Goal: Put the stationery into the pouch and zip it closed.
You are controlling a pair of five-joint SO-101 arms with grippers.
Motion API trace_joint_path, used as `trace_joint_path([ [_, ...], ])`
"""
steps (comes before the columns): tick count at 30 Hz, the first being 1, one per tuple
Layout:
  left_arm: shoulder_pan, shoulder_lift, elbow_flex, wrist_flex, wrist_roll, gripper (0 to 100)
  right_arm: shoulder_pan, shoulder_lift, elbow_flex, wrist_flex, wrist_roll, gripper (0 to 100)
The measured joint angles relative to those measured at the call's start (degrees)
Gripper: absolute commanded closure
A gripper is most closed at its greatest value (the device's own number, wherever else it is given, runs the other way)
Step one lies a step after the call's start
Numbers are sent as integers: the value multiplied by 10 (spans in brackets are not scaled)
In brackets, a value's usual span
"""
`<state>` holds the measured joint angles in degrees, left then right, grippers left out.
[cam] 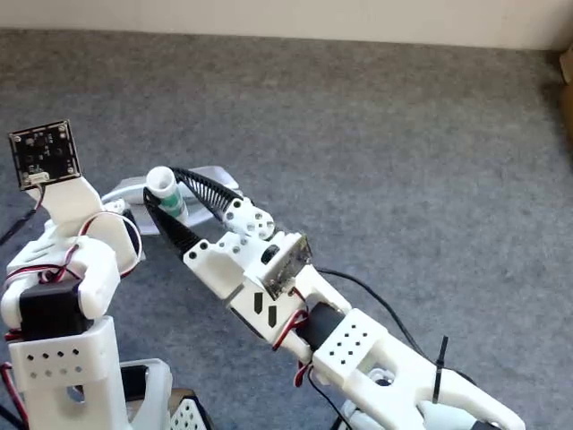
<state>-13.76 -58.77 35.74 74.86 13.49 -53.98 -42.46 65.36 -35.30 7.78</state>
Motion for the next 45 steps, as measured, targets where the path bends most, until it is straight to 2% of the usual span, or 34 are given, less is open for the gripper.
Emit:
trace_joint_path([
  [9,0,0,0,0,0,993,1,76,-3,-3,1,985],
  [16,0,0,0,0,0,993,3,78,-3,-3,1,985],
  [25,0,0,0,0,0,993,4,-33,86,-2,1,985],
  [34,3,0,0,0,0,993,4,-79,101,169,1,985],
  [45,3,0,1,0,0,993,4,-80,101,186,1,985],
])
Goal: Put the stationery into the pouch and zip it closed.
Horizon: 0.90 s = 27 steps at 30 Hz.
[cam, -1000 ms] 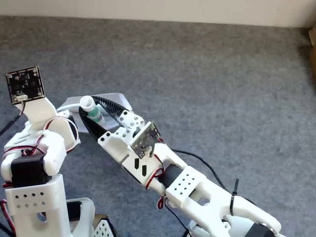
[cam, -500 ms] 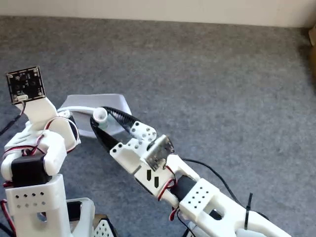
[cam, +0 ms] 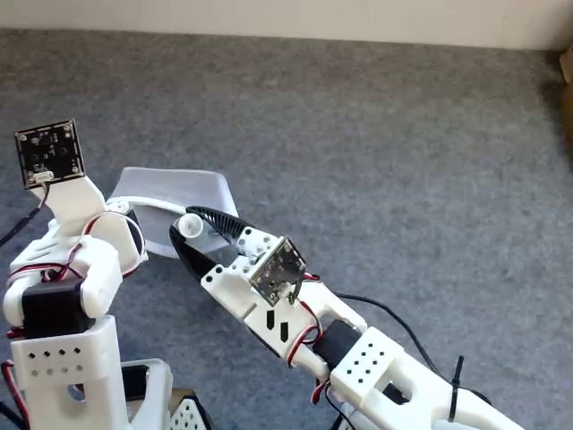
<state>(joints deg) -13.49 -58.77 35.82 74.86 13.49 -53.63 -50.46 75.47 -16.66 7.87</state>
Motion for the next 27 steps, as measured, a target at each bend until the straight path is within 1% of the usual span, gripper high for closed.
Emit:
trace_joint_path([
  [2,0,0,0,0,0,993,0,0,0,0,0,961],
  [4,0,0,0,0,0,993,0,0,0,2,0,897],
  [6,-1,0,0,0,-13,993,-4,-1,-1,25,0,828],
  [8,-1,0,0,0,-18,993,-5,-2,-9,63,0,793],
  [10,0,1,0,1,-20,993,-6,-4,-29,116,-4,793],
  [14,2,1,0,1,-20,993,-3,0,-79,219,-49,793],
  [17,1,1,0,1,-20,993,-3,1,-109,284,-65,793],
  [20,1,1,0,1,-20,993,0,1,-132,327,-69,793],
  [27,1,1,0,1,-20,993,0,1,-166,392,-69,793],
])
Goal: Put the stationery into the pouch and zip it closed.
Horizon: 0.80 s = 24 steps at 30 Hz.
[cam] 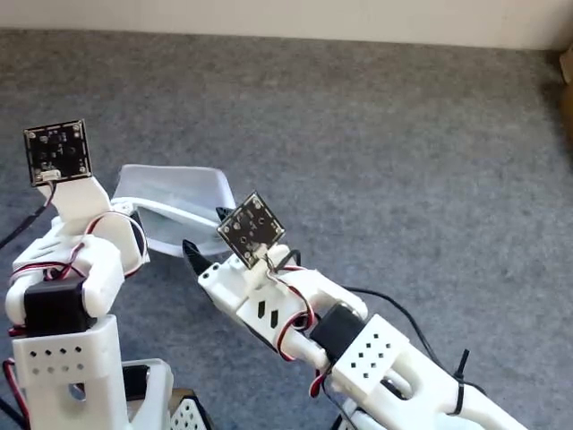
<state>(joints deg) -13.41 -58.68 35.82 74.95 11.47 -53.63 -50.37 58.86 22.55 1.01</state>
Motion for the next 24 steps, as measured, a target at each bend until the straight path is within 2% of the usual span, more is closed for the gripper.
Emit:
trace_joint_path([
  [5,0,0,0,0,0,993,1,-8,-60,99,0,793],
  [10,-1,0,0,0,0,993,9,-87,-91,200,0,793],
  [24,-1,0,0,0,0,993,8,-281,-84,307,0,793],
])
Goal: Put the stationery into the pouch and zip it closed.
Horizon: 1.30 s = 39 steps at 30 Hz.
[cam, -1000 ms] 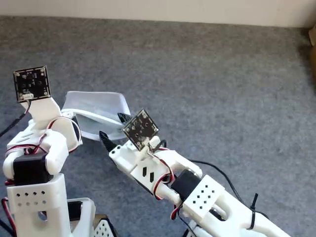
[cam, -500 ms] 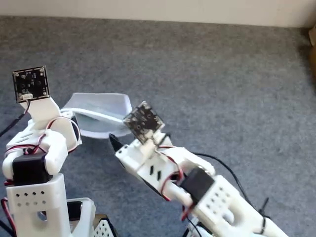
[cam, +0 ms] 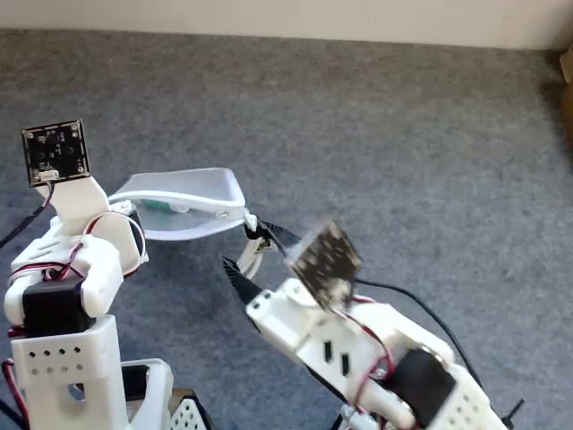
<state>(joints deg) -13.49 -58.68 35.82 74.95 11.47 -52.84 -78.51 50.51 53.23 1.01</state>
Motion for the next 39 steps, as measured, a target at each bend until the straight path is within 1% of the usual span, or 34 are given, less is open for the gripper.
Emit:
trace_joint_path([
  [5,0,0,0,0,0,993,3,-88,94,-9,0,793],
  [11,0,0,0,0,0,993,5,-91,252,-132,11,793],
  [14,0,0,0,0,0,993,41,-91,298,-194,28,793],
  [18,0,0,0,0,0,993,68,-91,318,-253,32,793],
  [24,0,0,0,0,0,993,75,-91,322,-296,35,793],
  [29,0,0,0,0,0,993,90,-91,358,-358,37,793],
  [35,0,0,0,0,0,993,91,-88,360,-372,37,793],
  [39,0,0,0,0,0,993,97,-23,360,-382,37,793],
])
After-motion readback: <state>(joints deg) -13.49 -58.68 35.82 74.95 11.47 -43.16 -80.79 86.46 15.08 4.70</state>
